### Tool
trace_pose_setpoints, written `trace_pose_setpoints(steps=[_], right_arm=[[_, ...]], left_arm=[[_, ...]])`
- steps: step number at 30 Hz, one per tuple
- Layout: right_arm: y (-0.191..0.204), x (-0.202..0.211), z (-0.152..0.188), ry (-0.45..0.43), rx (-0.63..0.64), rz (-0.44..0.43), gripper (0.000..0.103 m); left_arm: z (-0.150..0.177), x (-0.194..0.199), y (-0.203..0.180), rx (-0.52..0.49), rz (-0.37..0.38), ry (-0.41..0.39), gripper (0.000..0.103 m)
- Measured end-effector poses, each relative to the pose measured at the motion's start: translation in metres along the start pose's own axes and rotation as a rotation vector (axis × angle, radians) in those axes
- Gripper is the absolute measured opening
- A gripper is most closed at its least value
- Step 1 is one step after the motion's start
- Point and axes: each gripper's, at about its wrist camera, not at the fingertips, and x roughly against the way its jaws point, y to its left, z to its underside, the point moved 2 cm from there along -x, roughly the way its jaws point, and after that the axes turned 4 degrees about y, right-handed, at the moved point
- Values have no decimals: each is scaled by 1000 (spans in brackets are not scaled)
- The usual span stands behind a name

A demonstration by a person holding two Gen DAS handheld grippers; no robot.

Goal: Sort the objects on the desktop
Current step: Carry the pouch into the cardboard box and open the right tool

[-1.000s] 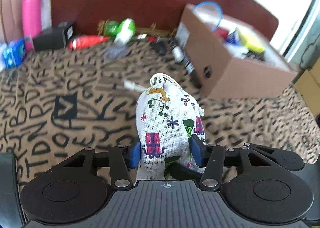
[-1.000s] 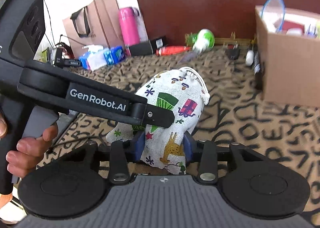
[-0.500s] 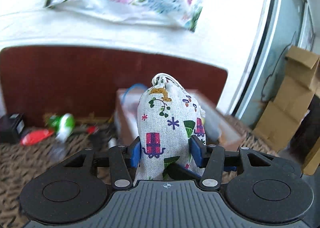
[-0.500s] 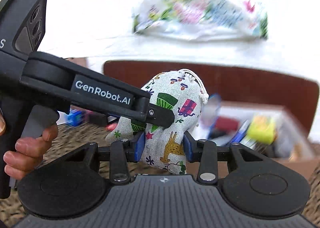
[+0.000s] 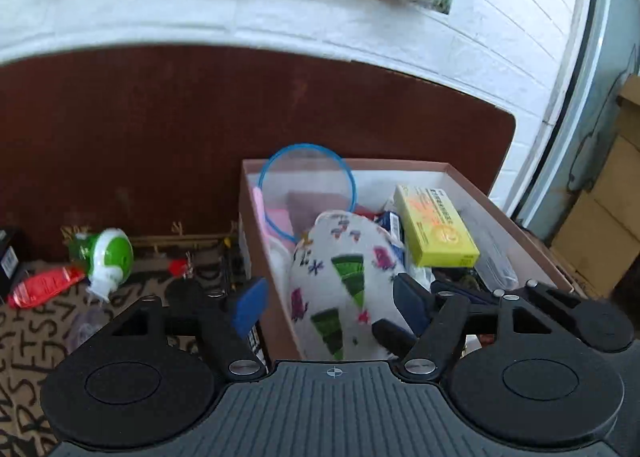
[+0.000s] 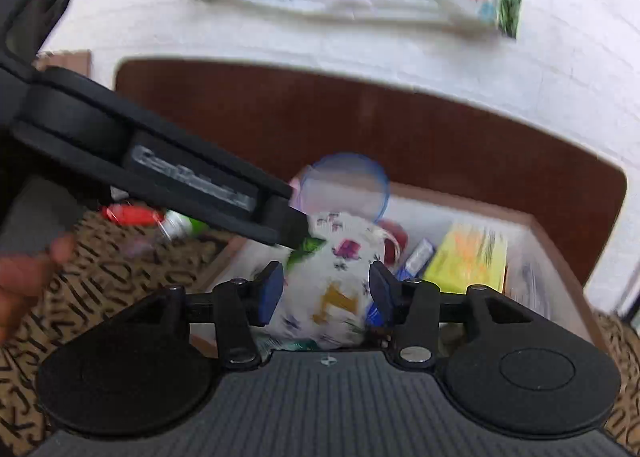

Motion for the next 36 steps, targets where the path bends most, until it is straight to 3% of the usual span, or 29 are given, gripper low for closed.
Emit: trace_pose_setpoints(steps=[8, 19, 25, 27, 30, 36], right_arm=[[4, -7, 9, -1, -22, 11, 49], [-4, -20, 5, 19, -95, -27, 52], [6, -10, 8, 10, -93, -22, 73], [10, -1, 7, -19, -96, 0, 94], [16, 15, 4, -59, -98, 51, 100], [30, 43, 5, -74, -113, 52, 103]], left_arm=[[-3, -6, -3, -20, 38, -1, 87], [8, -24, -3, -4, 27, 35, 92], [11, -11, -3, -1, 7, 17, 103], [12, -1, -6, -15, 6, 1, 103], [18, 14, -13, -47, -36, 2, 103], [35, 39, -14, -21, -43, 17, 103]])
